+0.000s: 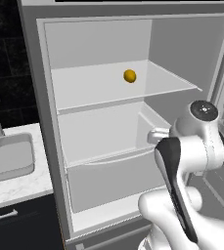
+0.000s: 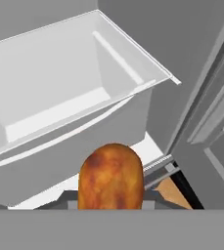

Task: Place one lemon and one chicken drumstick in each tupperware on the nearby counter, to pack two identical lunches.

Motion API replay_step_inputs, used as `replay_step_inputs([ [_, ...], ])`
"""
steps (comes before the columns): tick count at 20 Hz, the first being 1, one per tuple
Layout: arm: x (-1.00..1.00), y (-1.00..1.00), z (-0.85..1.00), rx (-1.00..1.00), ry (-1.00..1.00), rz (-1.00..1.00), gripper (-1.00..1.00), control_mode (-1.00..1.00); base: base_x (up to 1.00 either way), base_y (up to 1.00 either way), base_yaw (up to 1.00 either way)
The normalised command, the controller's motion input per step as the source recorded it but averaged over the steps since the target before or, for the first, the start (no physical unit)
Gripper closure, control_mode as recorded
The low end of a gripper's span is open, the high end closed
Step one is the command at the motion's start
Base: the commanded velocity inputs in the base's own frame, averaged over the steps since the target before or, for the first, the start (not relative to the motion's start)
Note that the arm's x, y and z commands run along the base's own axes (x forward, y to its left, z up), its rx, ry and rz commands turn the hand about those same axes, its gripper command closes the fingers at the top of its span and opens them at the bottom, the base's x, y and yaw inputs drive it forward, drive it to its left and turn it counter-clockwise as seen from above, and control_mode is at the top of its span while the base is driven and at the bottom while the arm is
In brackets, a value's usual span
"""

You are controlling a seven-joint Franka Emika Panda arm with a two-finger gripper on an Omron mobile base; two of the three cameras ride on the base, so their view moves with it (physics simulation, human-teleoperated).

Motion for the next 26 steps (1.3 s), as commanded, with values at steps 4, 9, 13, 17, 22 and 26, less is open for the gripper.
replay_step_inputs([
  [4,-0.73,0.0,-0.54,0.0,0.12,0.08,1.0,-1.0,0.0,0.0,0.0],
  [9,-0.57,0.0,-0.4,0.0,0.06,0.09,1.0,1.0,-0.4,0.0,0.08],
  [13,0.0,0.0,0.0,0.0,0.0,0.0,1.0,1.0,-1.0,0.47,0.3],
  [17,0.0,0.0,0.0,0.0,0.0,0.0,1.0,1.0,-0.93,0.99,0.42],
  [22,0.0,0.0,0.0,0.0,0.0,0.0,1.0,1.0,-0.09,1.0,0.33],
  [26,0.0,0.0,0.0,0.0,0.0,0.0,1.0,1.0,0.68,1.0,0.16],
])
